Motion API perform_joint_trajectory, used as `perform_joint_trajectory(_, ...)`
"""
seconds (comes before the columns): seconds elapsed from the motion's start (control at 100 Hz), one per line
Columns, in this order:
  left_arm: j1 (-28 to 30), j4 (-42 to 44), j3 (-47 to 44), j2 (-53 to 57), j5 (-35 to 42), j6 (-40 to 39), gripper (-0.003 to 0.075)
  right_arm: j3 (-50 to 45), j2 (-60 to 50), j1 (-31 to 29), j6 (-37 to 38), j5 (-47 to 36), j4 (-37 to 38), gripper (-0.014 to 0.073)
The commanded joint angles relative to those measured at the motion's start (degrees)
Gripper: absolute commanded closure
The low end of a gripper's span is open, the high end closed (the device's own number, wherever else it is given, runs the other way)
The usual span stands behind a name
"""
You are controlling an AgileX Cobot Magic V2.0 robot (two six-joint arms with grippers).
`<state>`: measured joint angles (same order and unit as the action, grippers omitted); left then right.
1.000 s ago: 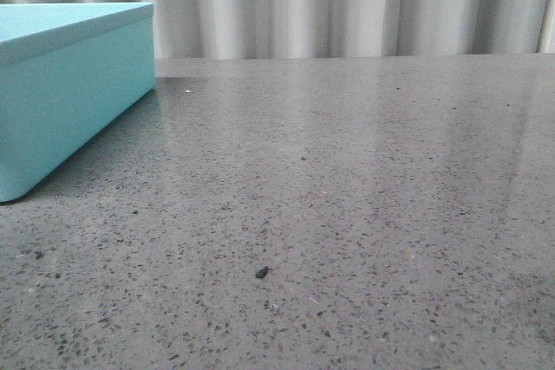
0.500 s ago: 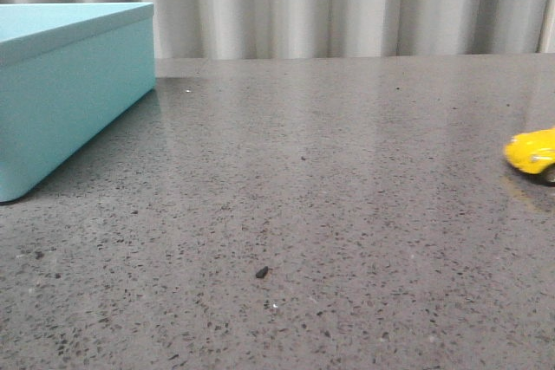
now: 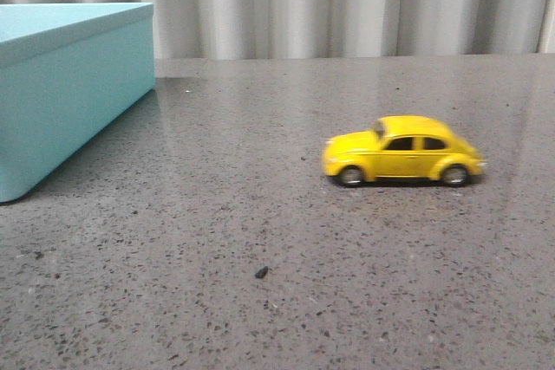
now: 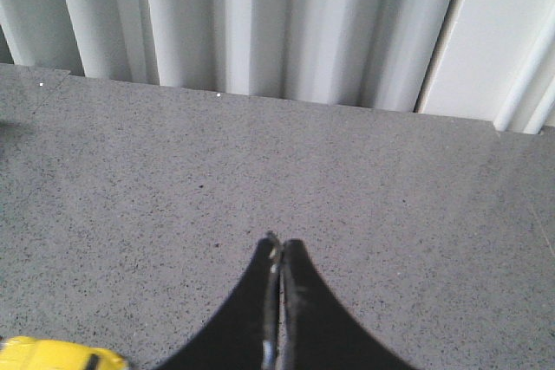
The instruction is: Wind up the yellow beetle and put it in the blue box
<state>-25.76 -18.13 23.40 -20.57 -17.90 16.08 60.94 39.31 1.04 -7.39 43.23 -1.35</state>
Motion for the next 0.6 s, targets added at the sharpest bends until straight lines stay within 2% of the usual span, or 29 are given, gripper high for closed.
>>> perform_joint_trajectory(0.0, -0.5, -0.7, 2.1, -0.9, 4.0, 0.0, 0.0741, 0.4, -0.3, 0.1, -0.6, -5.8, -0.2, 0.0666)
perform_joint_trajectory(0.33, -0.5, -1.4, 2.1, -0.9, 2.9, 0.0, 0.0741, -2.7, -0.5, 0.1, -0.6, -14.0, -2.8, 0.0666)
perform_joint_trajectory(0.59, -0.5, -5.3, 2.1, -0.9, 2.6, 0.0, 0.0741, -3.1, -0.5, 0.2, -0.6, -17.5, -2.8, 0.0666)
